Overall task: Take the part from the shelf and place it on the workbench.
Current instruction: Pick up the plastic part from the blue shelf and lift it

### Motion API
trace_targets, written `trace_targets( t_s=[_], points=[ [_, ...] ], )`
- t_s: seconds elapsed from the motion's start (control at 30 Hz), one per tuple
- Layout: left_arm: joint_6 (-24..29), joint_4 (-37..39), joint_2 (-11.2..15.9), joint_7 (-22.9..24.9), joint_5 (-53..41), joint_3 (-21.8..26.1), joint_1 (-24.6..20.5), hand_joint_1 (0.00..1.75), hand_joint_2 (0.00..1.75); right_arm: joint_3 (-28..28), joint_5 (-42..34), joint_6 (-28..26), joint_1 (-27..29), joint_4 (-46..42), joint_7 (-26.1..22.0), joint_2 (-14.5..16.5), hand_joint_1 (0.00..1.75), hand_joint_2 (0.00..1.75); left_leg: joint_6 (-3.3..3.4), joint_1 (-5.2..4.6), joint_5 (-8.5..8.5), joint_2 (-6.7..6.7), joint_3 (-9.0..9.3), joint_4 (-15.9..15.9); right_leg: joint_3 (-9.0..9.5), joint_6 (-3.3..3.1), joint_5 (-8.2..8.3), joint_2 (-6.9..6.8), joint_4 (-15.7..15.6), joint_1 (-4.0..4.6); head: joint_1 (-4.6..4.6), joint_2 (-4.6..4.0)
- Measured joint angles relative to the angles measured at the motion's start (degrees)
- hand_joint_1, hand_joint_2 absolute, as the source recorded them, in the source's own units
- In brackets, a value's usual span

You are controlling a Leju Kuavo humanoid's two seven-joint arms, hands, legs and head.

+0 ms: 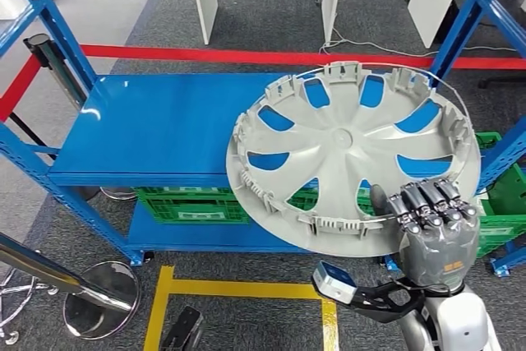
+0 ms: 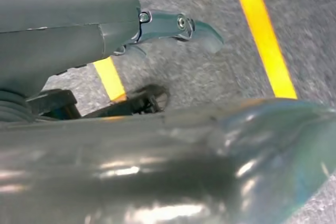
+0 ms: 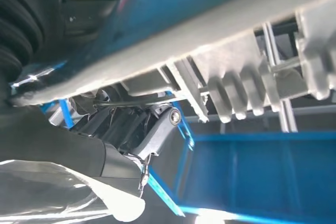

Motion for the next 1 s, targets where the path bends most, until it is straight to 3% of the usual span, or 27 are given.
trace_targets(
  t_s=[0.1,0.13,0.17,0.2,0.27,0.33,0.4,0.47,0.5,0.53,0.6,0.63,0.67,0.7,0.73,0.8,0.87,0.93,1.0],
  points=[
    [0.10,0.01,-0.37,1.06,2.04,0.77,0.00,0.00,0.00,-0.63,0.00,0.00,0.58,-0.48,-0.26,-0.33,1.75,1.75,0.33,0.19,2.25,0.15,-2.32,-0.33,-2.18,0.62,-7.90,0.09,8.29,0.04,0.34,0.00],
    [0.02,0.01,-0.46,1.37,2.76,1.19,0.04,0.00,0.00,-0.86,0.00,0.00,0.86,-0.63,-0.31,-0.41,1.75,1.75,0.28,0.19,2.91,0.18,-3.28,-0.23,-2.59,0.85,-9.31,0.07,11.61,0.01,0.38,0.00],
    [-0.07,0.01,-0.51,1.60,3.37,1.62,0.07,0.00,0.00,-1.10,-0.01,0.00,1.20,-0.81,-0.36,-0.48,1.75,1.75,0.18,0.22,3.54,0.21,-4.23,-0.09,-2.41,1.08,-9.33,0.06,13.70,-0.06,0.39,0.00],
    [-0.16,0.01,-0.55,1.78,3.86,2.05,0.08,0.00,0.00,-1.34,-0.01,0.00,1.56,-1.04,-0.44,-0.55,1.75,1.75,0.03,0.27,4.12,0.25,-5.23,0.13,-1.33,1.31,-8.14,0.03,13.91,-0.17,0.41,0.00],
    [-0.21,0.01,-0.64,2.07,4.44,2.73,0.08,0.00,0.00,-1.79,-0.01,0.00,2.10,-1.57,-0.63,-0.65,1.75,1.75,-0.48,0.44,5.03,0.29,-7.13,0.94,3.38,1.71,-5.23,-0.04,8.86,-0.49,0.42,0.00],
    [-0.04,0.01,-0.74,2.26,4.81,3.17,0.06,0.00,0.00,-2.11,-0.01,0.00,2.31,-2.22,-0.84,-0.69,1.75,1.75,-1.14,0.41,5.69,0.27,-8.76,2.13,8.68,1.59,-5.65,-0.01,1.29,-0.47,0.45,0.01],
    [0.10,0.01,-0.81,2.56,5.44,3.69,0.04,0.00,0.00,-2.40,-0.01,0.00,2.50,-2.91,-1.01,-0.71,1.75,1.75,-1.72,0.31,6.45,0.26,-9.62,2.79,10.36,0.72,-7.10,0.12,-2.16,-0.21,0.45,0.01],
    [0.13,0.03,-0.86,3.02,6.26,4.33,0.08,0.00,0.00,-2.69,-0.01,0.01,2.85,-3.43,-1.10,-0.71,1.75,1.75,-2.24,0.43,6.56,0.22,-9.95,3.08,9.45,-0.30,-6.72,0.03,-2.19,-0.28,0.43,0.01],
    [0.13,0.05,-0.88,3.24,6.60,4.63,0.12,0.00,0.00,-2.83,-0.01,0.01,2.97,-3.62,-1.12,-0.71,1.75,1.75,-2.57,0.52,5.26,0.18,-10.18,3.87,9.07,-0.76,-6.29,-0.07,-2.15,-0.34,0.38,0.01],
    [0.12,0.07,-0.90,3.39,6.85,4.91,0.15,0.00,0.00,-2.93,-0.01,0.02,3.03,-3.78,-1.15,-0.71,1.75,1.75,-2.94,0.64,2.93,0.14,-10.56,5.62,8.67,-1.17,-5.76,-0.17,-2.16,-0.43,0.31,0.01],
    [-0.02,0.13,-0.92,3.53,7.50,5.51,0.16,0.00,0.00,-3.13,0.00,0.02,3.19,-4.11,-1.27,-0.71,1.75,1.75,-3.56,0.90,-3.27,0.11,-11.67,12.25,7.67,-1.63,-4.57,-0.24,-2.04,-0.39,0.16,0.00],
    [-0.16,0.19,-0.92,3.57,7.97,5.87,0.16,0.00,0.00,-3.26,0.00,0.02,3.36,-4.33,-1.39,-0.71,1.75,1.75,-3.72,1.00,-5.27,0.11,-12.05,15.70,7.04,-1.66,-3.95,-0.25,-1.93,-0.35,0.13,0.00],
    [-0.32,0.25,-0.91,3.64,8.49,6.25,0.18,0.00,0.00,-3.41,0.00,0.02,3.58,-4.57,-1.55,-0.71,1.75,1.75,-3.77,1.07,-6.02,0.09,-11.89,18.05,6.25,-1.63,-3.36,-0.25,-1.79,-0.31,0.13,0.00],
    [-0.46,0.31,-0.91,3.72,8.91,6.61,0.23,0.00,0.00,-3.54,0.00,0.02,3.80,-4.78,-1.70,-0.71,1.75,1.75,-3.69,1.10,-5.49,0.08,-10.89,18.31,5.45,-1.58,-2.85,-0.25,-1.61,-0.28,0.13,0.00],
    [-0.55,0.35,-0.91,3.80,9.18,6.90,0.28,0.00,0.00,-3.63,0.00,0.02,3.99,-4.96,-1.82,-0.71,1.75,1.75,-3.47,1.09,-4.18,0.06,-8.90,16.36,4.71,-1.52,-2.40,-0.23,-1.45,-0.24,0.11,0.00],
    [-0.64,0.37,-0.88,3.88,9.46,7.31,0.30,0.00,0.00,-3.69,0.00,0.02,4.21,-5.26,-1.93,-0.71,1.75,1.75,-2.71,0.93,-2.01,-0.11,-3.32,8.44,3.60,-1.29,-1.60,-0.19,-1.24,-0.14,0.12,0.00],
    [-0.68,0.40,-0.84,3.94,9.71,7.68,0.23,0.00,0.00,-3.80,0.00,0.02,4.27,-5.61,-1.97,-0.71,1.75,1.75,-2.10,0.63,-1.67,-0.32,0.25,2.22,2.98,-0.77,-0.64,-0.19,-1.31,-0.12,0.16,0.00],
    [-0.66,0.50,-0.80,4.25,10.24,8.18,0.22,0.00,0.00,-3.92,0.00,0.02,4.31,-5.92,-2.08,-0.71,1.75,1.75,-1.68,0.35,-1.27,-0.37,0.35,0.67,2.63,0.02,0.52,-0.22,-1.73,-0.28,0.18,0.01],
    [-0.55,0.64,-0.77,4.68,10.89,8.70,0.16,0.00,0.00,-4.09,-0.01,0.02,4.66,-6.23,-2.16,-0.71,1.75,1.75,-1.00,0.41,0.14,-0.18,-0.58,0.12,2.05,0.64,-0.40,-0.12,-1.39,-0.39,0.25,0.00]
  ],
)
